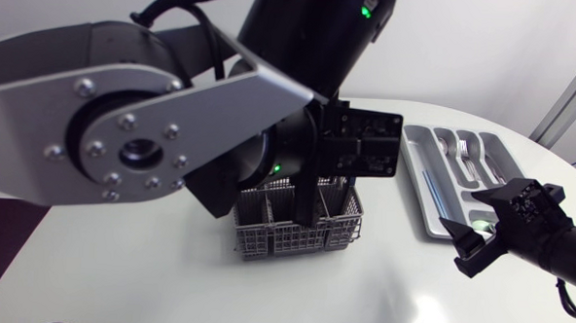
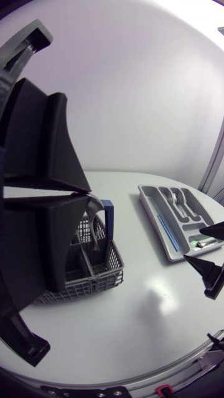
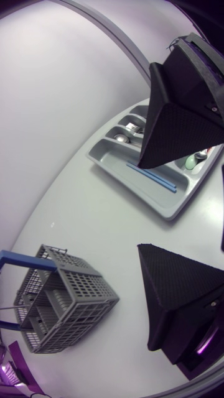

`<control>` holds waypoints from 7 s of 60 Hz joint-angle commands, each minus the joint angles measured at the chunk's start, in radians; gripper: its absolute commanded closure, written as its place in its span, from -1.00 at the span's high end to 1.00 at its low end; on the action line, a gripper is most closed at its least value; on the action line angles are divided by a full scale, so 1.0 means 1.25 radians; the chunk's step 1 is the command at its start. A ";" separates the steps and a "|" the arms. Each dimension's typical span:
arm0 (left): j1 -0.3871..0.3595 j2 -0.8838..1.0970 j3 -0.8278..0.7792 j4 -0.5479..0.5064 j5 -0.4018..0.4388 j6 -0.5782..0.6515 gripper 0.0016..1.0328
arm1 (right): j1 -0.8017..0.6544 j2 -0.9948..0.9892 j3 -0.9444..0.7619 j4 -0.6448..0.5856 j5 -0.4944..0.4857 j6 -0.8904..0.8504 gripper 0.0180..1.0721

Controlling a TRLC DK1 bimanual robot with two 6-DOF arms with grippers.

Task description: Unload the cutlery basket into the drawer organizer.

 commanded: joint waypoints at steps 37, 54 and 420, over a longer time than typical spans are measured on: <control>0.038 0.233 0.348 -0.326 0.165 -0.631 -0.94 | 0.428 -0.055 0.071 -0.028 0.141 0.271 0.45; 0.083 0.288 0.441 -0.419 0.325 -0.763 -0.94 | 0.546 -0.044 0.044 0.061 0.279 0.245 -0.14; 0.689 -0.172 -0.437 0.075 0.299 -0.494 0.90 | 0.400 0.443 0.225 0.056 0.272 0.094 0.93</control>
